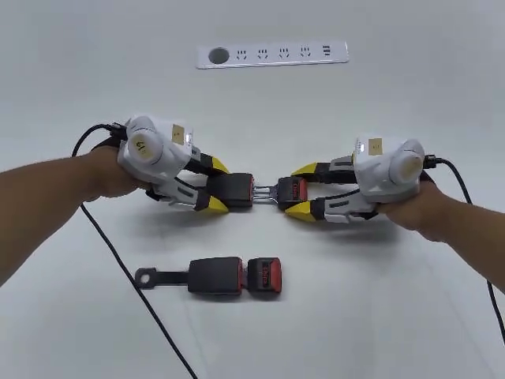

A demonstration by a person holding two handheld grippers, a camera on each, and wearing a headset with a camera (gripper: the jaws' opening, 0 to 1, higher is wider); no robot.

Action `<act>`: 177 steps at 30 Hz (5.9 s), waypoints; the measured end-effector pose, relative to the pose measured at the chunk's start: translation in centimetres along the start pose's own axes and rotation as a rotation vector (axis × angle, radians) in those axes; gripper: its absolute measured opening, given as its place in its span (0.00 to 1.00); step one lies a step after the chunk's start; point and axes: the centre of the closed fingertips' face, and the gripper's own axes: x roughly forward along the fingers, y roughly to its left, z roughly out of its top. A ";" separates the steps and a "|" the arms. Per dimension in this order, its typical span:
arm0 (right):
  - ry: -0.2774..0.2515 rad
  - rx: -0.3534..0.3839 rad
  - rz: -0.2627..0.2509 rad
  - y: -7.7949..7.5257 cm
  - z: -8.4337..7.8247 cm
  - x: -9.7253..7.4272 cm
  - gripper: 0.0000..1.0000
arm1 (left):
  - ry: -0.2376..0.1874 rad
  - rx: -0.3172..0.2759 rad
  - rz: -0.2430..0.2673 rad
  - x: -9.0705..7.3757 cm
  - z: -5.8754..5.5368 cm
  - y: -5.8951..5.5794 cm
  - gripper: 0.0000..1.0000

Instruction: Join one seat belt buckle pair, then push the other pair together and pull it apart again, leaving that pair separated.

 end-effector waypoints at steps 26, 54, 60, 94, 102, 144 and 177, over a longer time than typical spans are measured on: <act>0.033 -0.022 -0.002 0.4 0.8 1.6 0.35 | 0.010 0.004 -0.005 0.0 -0.1 -0.1 0.34; 0.072 0.002 -0.027 0.0 1.2 3.4 0.34 | 0.031 0.003 -0.004 0.0 -0.2 -0.2 0.33; 0.092 -0.001 -0.034 0.0 1.0 3.6 0.34 | 0.037 0.009 -0.005 0.0 -0.2 -0.2 0.34; 0.144 -0.020 -0.044 0.2 0.8 3.5 0.35 | 0.058 0.022 -0.011 0.1 0.0 -0.3 0.34; 0.153 -0.018 -0.049 0.1 0.3 2.5 0.35 | 0.053 0.017 -0.009 0.1 -0.1 -0.3 0.34; 0.177 -0.012 -0.051 -0.3 -3.2 -4.5 0.36 | 0.032 0.005 -0.011 -0.1 0.0 -0.4 0.35; 0.220 -0.001 -0.073 -1.2 -5.0 -7.9 0.37 | 0.054 0.008 -0.007 0.1 0.1 -0.3 0.35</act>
